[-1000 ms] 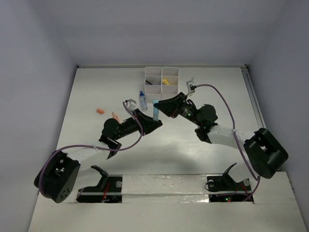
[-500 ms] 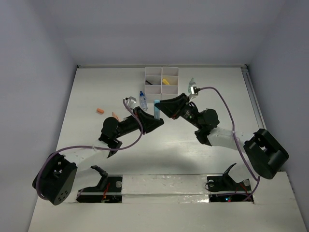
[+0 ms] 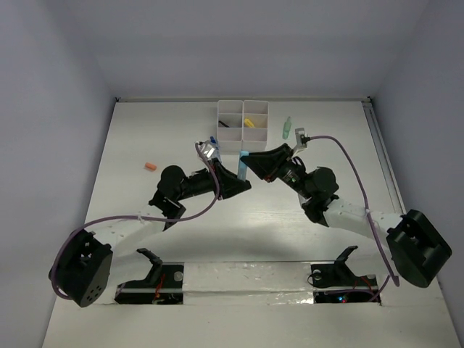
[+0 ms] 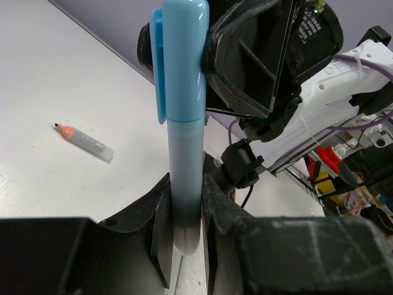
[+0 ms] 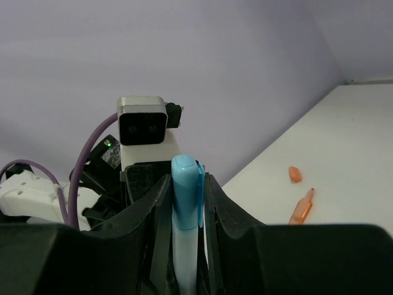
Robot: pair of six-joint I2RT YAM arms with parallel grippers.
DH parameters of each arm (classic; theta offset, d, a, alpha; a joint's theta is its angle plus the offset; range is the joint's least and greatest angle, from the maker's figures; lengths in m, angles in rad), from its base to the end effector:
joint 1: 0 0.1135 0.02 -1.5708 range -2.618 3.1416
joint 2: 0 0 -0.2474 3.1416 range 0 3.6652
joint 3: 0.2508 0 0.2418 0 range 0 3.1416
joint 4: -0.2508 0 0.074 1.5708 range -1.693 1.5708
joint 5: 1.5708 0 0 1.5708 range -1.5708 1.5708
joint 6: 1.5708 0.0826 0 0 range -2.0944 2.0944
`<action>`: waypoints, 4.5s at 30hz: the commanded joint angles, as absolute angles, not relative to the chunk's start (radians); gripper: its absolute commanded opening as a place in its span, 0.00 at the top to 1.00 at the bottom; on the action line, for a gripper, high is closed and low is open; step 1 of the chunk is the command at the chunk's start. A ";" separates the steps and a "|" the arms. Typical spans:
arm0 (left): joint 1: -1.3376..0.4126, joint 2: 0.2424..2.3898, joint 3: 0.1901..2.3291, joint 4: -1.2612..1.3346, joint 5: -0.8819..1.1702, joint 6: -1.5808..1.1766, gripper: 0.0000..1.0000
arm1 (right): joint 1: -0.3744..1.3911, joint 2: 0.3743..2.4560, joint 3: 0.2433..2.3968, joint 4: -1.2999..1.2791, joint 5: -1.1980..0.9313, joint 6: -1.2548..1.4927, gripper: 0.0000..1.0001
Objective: Sort the stationery into containers
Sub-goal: Close the pen cap on the pen, then place the pen in the storage box, then move the pen to the center of the board.
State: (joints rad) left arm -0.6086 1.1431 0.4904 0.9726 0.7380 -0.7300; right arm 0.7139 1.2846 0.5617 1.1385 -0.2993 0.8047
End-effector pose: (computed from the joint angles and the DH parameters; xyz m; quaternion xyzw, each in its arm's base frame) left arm 0.1882 -0.1989 0.2865 0.2587 0.5628 -0.6347 0.4620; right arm 0.2149 0.2184 0.3026 -0.1003 0.5450 0.6293 0.5448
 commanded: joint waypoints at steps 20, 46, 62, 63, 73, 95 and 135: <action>-0.554 1.174 0.761 1.212 0.654 -0.802 1.00 | 0.847 1.215 0.353 0.753 -0.491 0.761 1.00; -0.554 0.807 0.341 0.790 0.339 -0.463 0.15 | 0.506 1.610 1.109 0.620 -0.006 0.482 1.00; -0.554 0.818 0.310 0.770 0.247 -0.451 0.01 | 0.457 1.985 1.448 0.693 0.206 0.137 1.00; -0.554 0.821 0.310 0.773 0.255 -0.449 0.01 | 0.457 1.996 1.457 0.695 0.192 0.130 1.00; -0.554 0.871 0.316 0.792 0.275 -0.448 0.01 | 0.457 2.080 1.462 0.777 0.166 0.066 1.00; -0.554 0.865 0.316 0.792 0.273 -0.442 0.01 | 0.457 2.017 1.335 0.853 0.110 0.055 0.48; -0.563 0.796 0.339 0.595 -0.033 -0.511 0.02 | 0.307 1.505 0.887 -0.387 0.008 0.393 0.36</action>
State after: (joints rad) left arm -0.5571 0.7891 0.3180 0.6170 0.0887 -0.4839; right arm 0.3134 1.4971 0.8440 -0.3698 0.1013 0.4034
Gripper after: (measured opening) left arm 0.988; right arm 0.662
